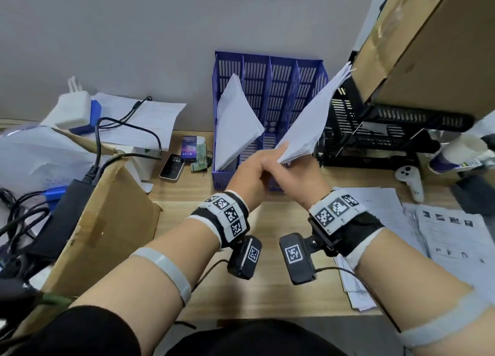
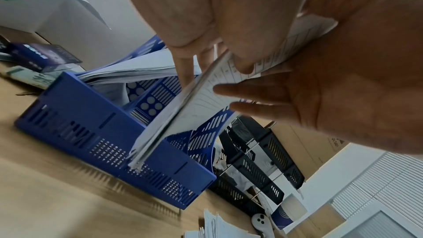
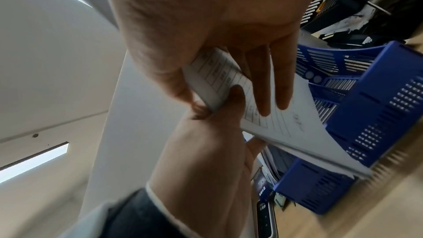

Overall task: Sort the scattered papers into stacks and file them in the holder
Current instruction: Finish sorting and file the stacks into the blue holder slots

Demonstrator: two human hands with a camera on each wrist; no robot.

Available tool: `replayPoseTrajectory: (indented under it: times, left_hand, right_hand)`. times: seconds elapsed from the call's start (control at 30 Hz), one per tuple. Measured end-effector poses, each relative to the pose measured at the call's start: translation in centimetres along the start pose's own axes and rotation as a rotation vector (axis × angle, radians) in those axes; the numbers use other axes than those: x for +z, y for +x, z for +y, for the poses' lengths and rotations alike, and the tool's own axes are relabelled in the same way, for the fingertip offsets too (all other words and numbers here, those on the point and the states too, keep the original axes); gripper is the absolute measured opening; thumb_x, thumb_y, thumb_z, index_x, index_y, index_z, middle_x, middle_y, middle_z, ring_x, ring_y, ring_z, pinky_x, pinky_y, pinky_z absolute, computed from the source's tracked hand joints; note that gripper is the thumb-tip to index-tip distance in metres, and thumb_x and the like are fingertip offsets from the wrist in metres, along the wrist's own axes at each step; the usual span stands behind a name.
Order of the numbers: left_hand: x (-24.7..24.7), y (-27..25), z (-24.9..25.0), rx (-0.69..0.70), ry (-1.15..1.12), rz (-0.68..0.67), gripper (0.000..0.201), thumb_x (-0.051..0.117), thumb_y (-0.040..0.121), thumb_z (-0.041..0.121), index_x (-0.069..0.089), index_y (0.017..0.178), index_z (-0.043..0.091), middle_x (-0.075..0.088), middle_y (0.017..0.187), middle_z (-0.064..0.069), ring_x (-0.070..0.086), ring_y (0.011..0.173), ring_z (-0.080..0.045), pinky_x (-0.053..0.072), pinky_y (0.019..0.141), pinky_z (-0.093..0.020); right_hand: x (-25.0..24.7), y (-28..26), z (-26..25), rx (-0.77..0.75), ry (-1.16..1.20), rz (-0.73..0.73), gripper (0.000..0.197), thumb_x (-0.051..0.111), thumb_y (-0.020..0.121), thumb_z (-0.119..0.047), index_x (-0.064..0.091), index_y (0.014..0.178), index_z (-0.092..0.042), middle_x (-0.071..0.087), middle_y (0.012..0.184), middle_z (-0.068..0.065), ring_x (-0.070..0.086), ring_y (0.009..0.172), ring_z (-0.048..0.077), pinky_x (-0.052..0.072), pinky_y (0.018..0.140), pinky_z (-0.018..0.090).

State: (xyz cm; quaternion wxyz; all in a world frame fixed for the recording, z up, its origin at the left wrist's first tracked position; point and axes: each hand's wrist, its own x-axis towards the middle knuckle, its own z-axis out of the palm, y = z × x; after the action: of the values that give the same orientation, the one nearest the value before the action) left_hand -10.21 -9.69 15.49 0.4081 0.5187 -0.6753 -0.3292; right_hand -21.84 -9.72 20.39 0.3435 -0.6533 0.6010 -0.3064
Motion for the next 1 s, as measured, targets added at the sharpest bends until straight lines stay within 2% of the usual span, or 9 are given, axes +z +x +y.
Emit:
replayPoseTrajectory:
  times: [0.1,0.17,0.23,0.3,0.37,0.47,0.63,0.77,1.0]
  left_hand:
    - [0.7,0.8,-1.1,0.093,-0.047,-0.109,0.067,0.048,0.086,-0.014,0.049,0.144,0.019,0.053,0.142,0.0,0.046,0.134,-0.013,0.038,0.114,-0.038]
    - [0.9,1.2,-1.5,0.093,-0.055,-0.173,0.066,0.054,0.089,-0.005,0.042,0.148,0.021,0.046,0.147,0.001,0.04,0.138,-0.012,0.039,0.113,-0.045]
    - [0.7,1.5,-2.1,0.024,-0.059,-0.218,0.069,0.064,0.089,0.012,0.037,0.151,0.025,0.041,0.15,0.007,0.036,0.14,-0.007,0.038,0.114,-0.043]
    - [0.0,1.9,-2.8,-0.093,-0.116,-0.237,0.072,0.068,0.089,0.032,0.031,0.152,0.032,0.037,0.154,0.012,0.035,0.14,-0.004,0.036,0.115,-0.036]
    - [-0.8,2.6,-3.1,-0.258,-0.23,-0.197,0.066,0.06,0.094,0.039,0.031,0.152,0.03,0.036,0.155,0.012,0.037,0.136,-0.002,0.034,0.113,-0.028]
    - [-1.7,3.5,-4.2,-0.36,-0.107,-0.095,0.055,0.055,0.099,0.021,0.036,0.15,0.016,0.045,0.144,0.006,0.042,0.128,-0.006,0.031,0.106,-0.014]
    - [-2.5,4.1,-6.8,-0.502,0.07,0.048,0.075,0.055,0.093,0.009,0.019,0.156,0.026,0.034,0.156,-0.01,0.04,0.14,-0.029,0.034,0.116,-0.044]
    - [-3.3,4.6,-7.2,-0.503,0.071,0.145,0.079,0.057,0.089,0.001,0.019,0.156,0.019,0.038,0.154,-0.014,0.042,0.138,-0.033,0.04,0.111,-0.044]
    - [-3.6,4.8,-7.2,-0.513,0.026,0.163,0.076,0.056,0.091,0.004,0.02,0.155,0.02,0.036,0.155,-0.011,0.04,0.14,-0.03,0.039,0.112,-0.045]
  right_hand:
    - [-1.4,1.8,0.4,0.141,-0.006,0.102,0.027,0.048,0.094,-0.023,0.061,0.112,-0.008,0.066,0.114,0.013,0.06,0.108,0.03,0.046,0.094,0.031]
    - [-2.8,3.0,0.7,0.157,0.002,0.128,0.028,0.046,0.092,-0.009,0.059,0.116,-0.005,0.063,0.115,0.012,0.056,0.109,0.028,0.038,0.082,0.019]
    - [-4.3,3.5,0.2,0.157,0.045,0.123,0.029,0.044,0.089,-0.001,0.06,0.112,-0.007,0.063,0.104,0.006,0.064,0.088,0.025,0.046,0.068,0.018]
    - [-5.5,4.1,0.1,0.119,0.063,0.05,0.028,0.042,0.087,-0.002,0.061,0.107,-0.007,0.066,0.106,0.009,0.069,0.069,0.027,0.057,0.054,0.027]
    - [-6.7,4.7,-0.2,0.083,0.043,-0.011,0.027,0.044,0.086,-0.005,0.063,0.105,-0.009,0.067,0.106,0.011,0.07,0.067,0.034,0.061,0.054,0.043]
    - [-7.8,5.8,-0.7,0.076,0.116,-0.056,0.028,0.047,0.088,-0.003,0.062,0.11,-0.013,0.067,0.11,0.005,0.071,0.075,0.037,0.061,0.058,0.051]
    - [-7.7,7.3,-1.0,0.095,0.131,-0.141,0.032,0.046,0.09,-0.001,0.059,0.114,-0.015,0.067,0.115,0.004,0.071,0.083,0.035,0.061,0.061,0.047]
    - [-7.1,8.4,-1.3,0.093,0.177,-0.194,0.032,0.047,0.089,0.001,0.06,0.111,-0.019,0.068,0.114,0.002,0.069,0.09,0.033,0.061,0.061,0.042]
    - [-5.2,11.2,-2.2,0.094,0.186,-0.184,0.037,0.045,0.088,0.002,0.058,0.118,-0.016,0.067,0.113,0.004,0.07,0.088,0.031,0.061,0.058,0.041]
